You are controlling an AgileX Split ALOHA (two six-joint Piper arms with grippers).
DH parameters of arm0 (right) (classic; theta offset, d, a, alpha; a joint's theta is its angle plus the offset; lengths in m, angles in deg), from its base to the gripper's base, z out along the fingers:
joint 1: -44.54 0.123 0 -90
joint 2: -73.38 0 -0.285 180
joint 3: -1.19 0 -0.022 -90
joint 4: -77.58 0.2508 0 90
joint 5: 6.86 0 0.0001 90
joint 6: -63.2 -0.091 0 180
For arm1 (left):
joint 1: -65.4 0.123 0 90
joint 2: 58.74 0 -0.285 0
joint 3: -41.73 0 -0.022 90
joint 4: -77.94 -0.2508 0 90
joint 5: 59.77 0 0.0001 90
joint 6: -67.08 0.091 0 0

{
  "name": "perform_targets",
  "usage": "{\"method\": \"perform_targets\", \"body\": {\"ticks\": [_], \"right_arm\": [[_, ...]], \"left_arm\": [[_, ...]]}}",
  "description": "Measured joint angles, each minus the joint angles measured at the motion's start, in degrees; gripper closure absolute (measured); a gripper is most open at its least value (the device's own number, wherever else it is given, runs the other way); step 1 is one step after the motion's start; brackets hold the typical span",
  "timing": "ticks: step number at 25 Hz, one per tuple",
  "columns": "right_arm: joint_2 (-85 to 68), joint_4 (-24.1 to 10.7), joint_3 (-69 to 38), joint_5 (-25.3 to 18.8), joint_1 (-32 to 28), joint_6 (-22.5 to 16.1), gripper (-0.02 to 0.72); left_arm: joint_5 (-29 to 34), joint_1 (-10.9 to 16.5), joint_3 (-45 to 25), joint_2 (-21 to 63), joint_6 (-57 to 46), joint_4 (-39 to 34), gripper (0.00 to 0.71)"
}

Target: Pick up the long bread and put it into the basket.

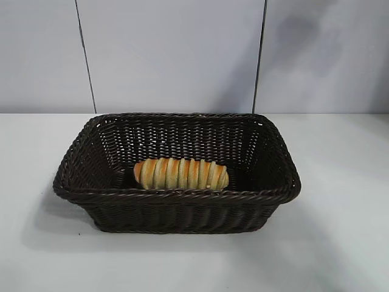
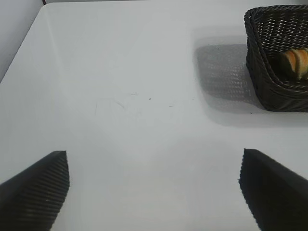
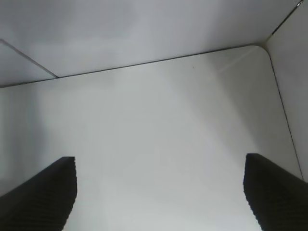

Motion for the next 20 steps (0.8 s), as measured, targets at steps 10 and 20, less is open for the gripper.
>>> {"method": "perform_targets", "body": {"ticks": [10,20], "right_arm": [[-31.4,0.1,-21.4,-0.2,0.0,0.7,0.051],[-68.5,-4.4,-53.6,7.1,0.0,1.1,0.051]], "left_arm": [[0.0,0.0,0.0,0.0,0.0,0.0,0.017],[0.0,0.0,0.0,0.0,0.0,0.0,0.017]]}}
